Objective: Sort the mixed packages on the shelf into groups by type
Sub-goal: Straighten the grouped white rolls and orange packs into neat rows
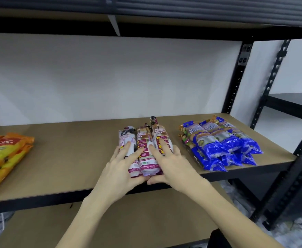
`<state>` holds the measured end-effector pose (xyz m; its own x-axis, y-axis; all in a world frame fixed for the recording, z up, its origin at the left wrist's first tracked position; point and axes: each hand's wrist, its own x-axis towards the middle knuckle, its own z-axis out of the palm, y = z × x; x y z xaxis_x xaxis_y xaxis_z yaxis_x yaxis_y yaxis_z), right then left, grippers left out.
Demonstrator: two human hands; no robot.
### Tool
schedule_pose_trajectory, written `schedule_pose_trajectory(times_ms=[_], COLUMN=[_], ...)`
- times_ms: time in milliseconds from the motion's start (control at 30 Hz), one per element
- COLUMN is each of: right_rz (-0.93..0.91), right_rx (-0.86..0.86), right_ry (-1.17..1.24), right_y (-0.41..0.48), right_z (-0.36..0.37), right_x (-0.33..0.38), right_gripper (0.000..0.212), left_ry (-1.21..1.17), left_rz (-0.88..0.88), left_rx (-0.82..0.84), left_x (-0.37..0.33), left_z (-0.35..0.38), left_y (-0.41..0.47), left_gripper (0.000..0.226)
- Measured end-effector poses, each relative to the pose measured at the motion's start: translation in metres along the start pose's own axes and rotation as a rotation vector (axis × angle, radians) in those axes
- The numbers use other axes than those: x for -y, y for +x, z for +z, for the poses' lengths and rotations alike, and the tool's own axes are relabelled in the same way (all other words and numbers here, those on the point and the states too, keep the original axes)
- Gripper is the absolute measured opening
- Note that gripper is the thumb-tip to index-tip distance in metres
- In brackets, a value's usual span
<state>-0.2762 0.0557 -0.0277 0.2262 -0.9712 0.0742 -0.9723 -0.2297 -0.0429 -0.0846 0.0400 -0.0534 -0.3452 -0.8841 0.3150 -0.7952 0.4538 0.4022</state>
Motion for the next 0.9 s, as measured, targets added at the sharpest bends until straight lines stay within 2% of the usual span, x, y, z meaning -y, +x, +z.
schedule_pose_trajectory(times_ms=[100, 167, 200, 267, 367, 433, 500, 567, 667, 733, 833, 900], right_rz=[0.057, 0.057, 0.018, -0.111, -0.282, -0.359, -0.403, -0.432, -0.424, -0.381, -0.350, -0.335], right_rx=[0.047, 0.048, 0.017, -0.052, -0.052, -0.041, -0.024, -0.026, -0.053, -0.046, -0.065, -0.087], right_ry=[-0.041, -0.050, -0.059, -0.023, 0.165, 0.288, 0.380, 0.382, 0.297, 0.329, 0.421, 0.449], right_y=[-0.001, -0.001, 0.002, 0.012, 0.026, 0.037, 0.047, 0.057, 0.080, 0.095, 0.113, 0.123], right_z=[-0.017, -0.035, -0.041, -0.048, -0.043, -0.034, -0.024, -0.011, 0.004, 0.011, 0.023, 0.033], right_x=[-0.004, 0.013, 0.029, 0.075, 0.162, 0.217, 0.268, 0.314, 0.364, 0.381, 0.403, 0.416], right_gripper=[0.137, 0.142, 0.142, 0.139, 0.131, 0.124, 0.121, 0.123, 0.129, 0.130, 0.125, 0.120], left_ry=[-0.159, -0.232, -0.237, -0.239, -0.132, -0.028, 0.062, 0.106, -0.009, -0.088, -0.175, -0.234], left_rz=[0.065, 0.033, 0.014, -0.018, -0.083, -0.155, -0.256, -0.367, -0.504, -0.538, -0.529, -0.526], left_rx=[0.064, 0.114, 0.103, -0.007, -0.381, -0.600, -0.663, -0.613, -0.478, -0.376, -0.256, -0.211], left_x=[-0.002, 0.009, 0.020, 0.049, 0.108, 0.145, 0.182, 0.229, 0.295, 0.320, 0.343, 0.356], left_z=[-0.013, -0.032, -0.044, -0.077, -0.135, -0.177, -0.215, -0.246, -0.273, -0.273, -0.265, -0.266], left_y=[-0.006, -0.019, -0.027, -0.045, -0.075, -0.093, -0.110, -0.130, -0.157, -0.163, -0.161, -0.155], left_gripper=[0.105, 0.117, 0.116, 0.095, 0.048, 0.036, 0.031, 0.029, 0.036, 0.049, 0.055, 0.069])
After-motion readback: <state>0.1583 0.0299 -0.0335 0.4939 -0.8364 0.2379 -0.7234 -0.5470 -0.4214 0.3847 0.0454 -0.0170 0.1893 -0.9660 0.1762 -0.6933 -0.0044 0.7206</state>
